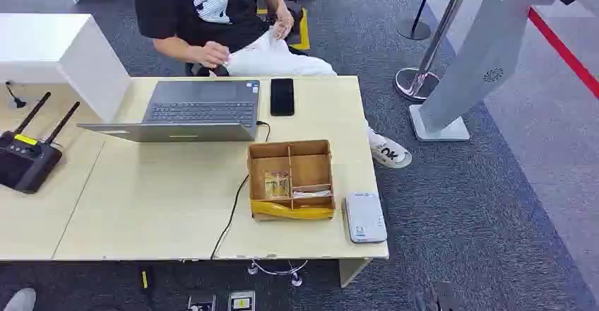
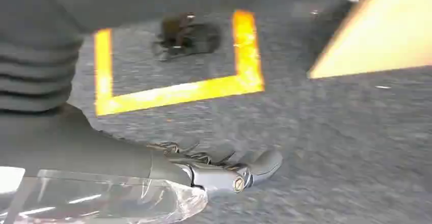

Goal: Pass the card to the sensor for recognition and then transmit it.

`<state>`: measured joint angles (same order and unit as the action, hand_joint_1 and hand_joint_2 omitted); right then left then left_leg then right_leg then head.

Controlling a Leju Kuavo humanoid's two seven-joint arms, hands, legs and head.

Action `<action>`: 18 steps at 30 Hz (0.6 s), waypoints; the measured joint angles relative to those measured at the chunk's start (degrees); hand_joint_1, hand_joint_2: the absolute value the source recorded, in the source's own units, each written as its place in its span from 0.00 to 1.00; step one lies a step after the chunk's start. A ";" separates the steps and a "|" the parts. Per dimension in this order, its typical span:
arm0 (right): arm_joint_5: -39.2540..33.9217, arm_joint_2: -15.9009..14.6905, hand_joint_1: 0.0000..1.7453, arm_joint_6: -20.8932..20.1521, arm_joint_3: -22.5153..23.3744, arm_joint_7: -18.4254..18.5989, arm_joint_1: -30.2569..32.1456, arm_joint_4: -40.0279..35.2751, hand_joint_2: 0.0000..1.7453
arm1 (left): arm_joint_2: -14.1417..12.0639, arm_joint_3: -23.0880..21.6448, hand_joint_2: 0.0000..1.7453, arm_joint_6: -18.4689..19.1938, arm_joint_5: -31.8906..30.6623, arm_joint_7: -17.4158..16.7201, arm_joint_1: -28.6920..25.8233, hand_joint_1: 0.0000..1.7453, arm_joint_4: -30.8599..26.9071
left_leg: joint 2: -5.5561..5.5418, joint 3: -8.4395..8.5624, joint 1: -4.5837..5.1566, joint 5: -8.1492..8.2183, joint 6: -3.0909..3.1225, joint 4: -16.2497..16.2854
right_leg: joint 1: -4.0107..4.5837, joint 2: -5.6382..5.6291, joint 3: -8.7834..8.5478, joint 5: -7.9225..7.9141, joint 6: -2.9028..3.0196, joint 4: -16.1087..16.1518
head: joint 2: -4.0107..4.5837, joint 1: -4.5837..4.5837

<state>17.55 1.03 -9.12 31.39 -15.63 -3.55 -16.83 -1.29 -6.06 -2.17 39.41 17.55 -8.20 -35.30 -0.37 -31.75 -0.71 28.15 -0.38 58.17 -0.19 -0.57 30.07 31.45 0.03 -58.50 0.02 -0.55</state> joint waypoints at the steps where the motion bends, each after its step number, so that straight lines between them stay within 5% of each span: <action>1: 0.35 0.09 0.00 -0.15 0.59 -0.54 -0.47 -0.19 0.00 | -0.06 -0.50 1.00 -0.46 1.26 0.63 0.09 0.00 -0.63 | -0.01 0.00 0.00 -0.01 0.00 0.00 | 0.00 0.00 -0.01 0.00 0.00 0.00 | 0.00 0.00; 5: -1.18 0.20 0.00 0.61 1.11 -1.09 -0.84 -2.36 0.00 | -0.48 -2.66 1.00 -1.70 5.13 2.64 0.17 0.00 -2.58 | -0.05 0.01 0.00 -0.01 0.00 0.00 | 0.00 0.02 -0.04 0.00 0.00 0.00 | 0.00 0.02; 6: -1.96 0.07 0.00 1.18 1.11 -1.13 -0.87 -2.93 1.00 | -0.52 -2.99 1.00 -2.07 5.86 3.05 0.21 0.00 -2.90 | -0.05 0.01 0.00 -0.01 0.00 0.00 | 0.00 0.02 -0.05 0.00 0.00 0.00 | 0.00 0.02; 11: -6.47 -0.74 0.00 4.28 0.81 -1.64 -0.91 -6.92 1.00 | -1.11 -5.81 1.00 -3.28 9.48 4.87 0.61 0.00 -4.85 | -0.05 0.01 0.02 -0.01 0.01 0.00 | -0.01 0.02 -0.06 -0.01 -0.01 0.00 | 0.00 0.02; 12: -7.31 -1.05 0.00 5.08 0.50 -1.75 -0.99 -7.92 1.00 | -1.22 -6.34 0.00 -3.41 10.31 5.29 0.74 0.00 -5.18 | -0.05 0.01 0.02 -0.01 0.01 0.01 | -0.01 0.02 -0.07 -0.01 -0.02 0.00 | 0.00 0.02; 13: -8.03 -1.36 0.00 5.77 0.08 -1.79 -1.05 -8.92 1.00 | -1.29 -6.97 0.00 -3.54 11.04 5.53 0.88 0.00 -5.40 | -0.05 0.01 0.02 -0.01 0.01 0.01 | -0.01 0.03 -0.07 -0.02 -0.03 0.00 | 0.00 0.00; 14: -8.62 -1.68 0.00 6.61 -0.42 -1.77 -1.13 -10.08 1.00 | -1.42 -7.61 1.00 -3.69 11.78 5.86 0.95 0.00 -5.64 | -0.05 0.01 0.02 -0.01 0.01 0.01 | -0.01 0.05 -0.07 -0.04 -0.02 0.00 | 0.00 0.02; 18: -9.49 -3.08 0.00 10.07 -2.82 -1.11 -1.75 -15.69 1.00 | -1.68 -10.14 1.00 -3.87 14.31 7.06 1.65 0.00 -6.20 | -0.06 0.03 0.03 -0.04 0.01 0.01 | -0.02 0.06 -0.08 -0.07 -0.03 0.00 | 0.00 0.02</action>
<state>8.07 -2.05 0.96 28.57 -16.74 -5.29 -32.52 -2.97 -16.19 -6.03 53.72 24.61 -6.55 -41.51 -0.43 -31.73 -0.68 28.11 -0.37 58.18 -0.21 -0.51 29.99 31.38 0.00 -58.49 0.02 -0.52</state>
